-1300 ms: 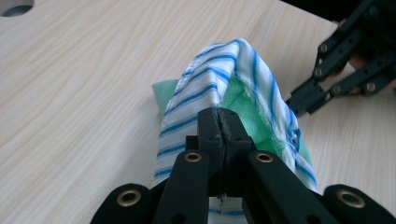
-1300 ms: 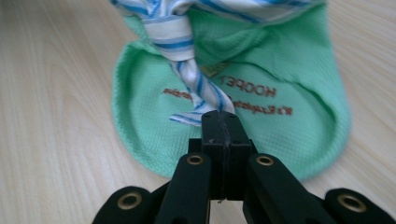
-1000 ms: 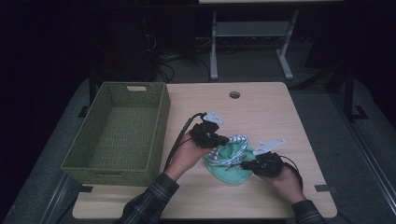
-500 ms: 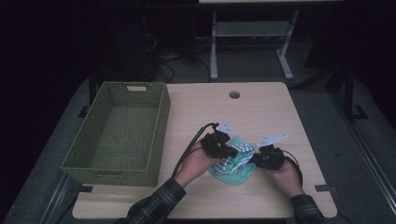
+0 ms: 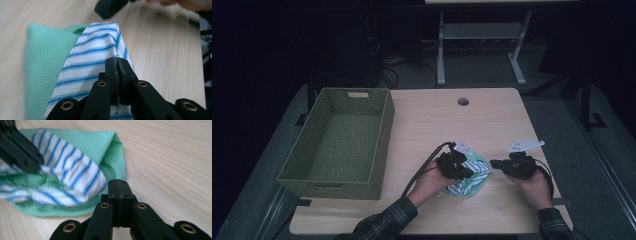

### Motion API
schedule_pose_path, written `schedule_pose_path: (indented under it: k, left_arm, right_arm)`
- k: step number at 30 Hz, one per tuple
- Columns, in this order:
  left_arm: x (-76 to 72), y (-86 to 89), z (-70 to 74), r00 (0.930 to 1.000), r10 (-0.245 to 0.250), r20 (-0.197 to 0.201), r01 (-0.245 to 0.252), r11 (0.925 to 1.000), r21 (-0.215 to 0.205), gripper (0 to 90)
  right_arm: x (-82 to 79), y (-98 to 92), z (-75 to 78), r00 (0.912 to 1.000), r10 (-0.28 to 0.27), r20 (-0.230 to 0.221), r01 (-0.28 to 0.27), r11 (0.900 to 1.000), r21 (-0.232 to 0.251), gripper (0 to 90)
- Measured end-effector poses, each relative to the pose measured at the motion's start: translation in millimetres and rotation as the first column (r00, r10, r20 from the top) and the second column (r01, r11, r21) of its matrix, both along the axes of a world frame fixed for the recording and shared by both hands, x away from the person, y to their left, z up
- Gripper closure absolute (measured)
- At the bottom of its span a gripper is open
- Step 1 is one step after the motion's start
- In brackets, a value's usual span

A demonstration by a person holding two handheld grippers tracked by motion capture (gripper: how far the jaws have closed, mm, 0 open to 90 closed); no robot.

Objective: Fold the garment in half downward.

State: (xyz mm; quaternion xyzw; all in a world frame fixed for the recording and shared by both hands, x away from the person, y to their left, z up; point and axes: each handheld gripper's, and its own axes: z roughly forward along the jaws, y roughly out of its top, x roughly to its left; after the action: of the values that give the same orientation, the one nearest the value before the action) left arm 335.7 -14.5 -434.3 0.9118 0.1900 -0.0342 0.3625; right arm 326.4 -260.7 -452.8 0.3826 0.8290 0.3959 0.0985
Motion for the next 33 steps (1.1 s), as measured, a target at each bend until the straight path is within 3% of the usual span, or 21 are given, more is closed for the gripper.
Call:
schedule_pose_path:
  k: [4,6,9,14,23,25,29,33]
  left_arm:
    - [-1.4,-4.0,-4.4,0.9999,-0.009,-0.008,0.009,1.0,0.002,78.2]
    - [-3.0,-2.4,1.0,0.9999,-0.007,0.007,0.007,1.0,-0.003,72.3]
    - [-5.6,5.3,16.4,0.9997,-0.003,0.023,0.004,0.9994,-0.034,70.5]
    - [-1.6,27.4,32.4,0.9986,0.041,0.034,-0.038,0.9963,-0.077,80.0]
    - [5.7,71.8,30.5,0.9885,0.147,0.036,-0.145,0.9881,-0.052,88.0]
    - [6.8,77.3,29.6,0.9855,0.16,0.056,-0.158,0.9868,-0.034,88.0]
    - [8.6,82.7,24.6,0.9814,0.187,0.042,-0.186,0.9818,-0.038,87.9]
    - [11.6,77.8,19.5,0.9835,0.176,0.043,-0.174,0.9843,-0.028,87.9]
  right_arm:
    - [-0.1,0.0,1.0,1.0,0.005,0.005,-0.005,1.0,0.002,89.6]
    - [-0.9,1.0,2.3,1.0,0.006,0.002,-0.006,1.0,0.003,89.6]
    - [-2.3,3.1,6.5,0.9998,0.018,0.011,-0.018,1.0,0.012,89.6]
    - [-6.1,12.7,17.5,0.9978,0.053,0.039,-0.054,0.998,0.027,89.6]
    - [6.4,33.9,27.9,0.9938,0.095,0.059,-0.097,0.995,0.033,89.7]
    - [12.2,38.9,27.7,0.992,0.107,0.067,-0.11,0.993,0.034,89.7]
    - [22.5,50.5,26.7,0.9914,0.117,0.059,-0.119,0.992,0.039,89.7]
    - [32.6,62.9,24.5,0.9892,0.133,0.062,-0.135,0.99,0.037,89.7]
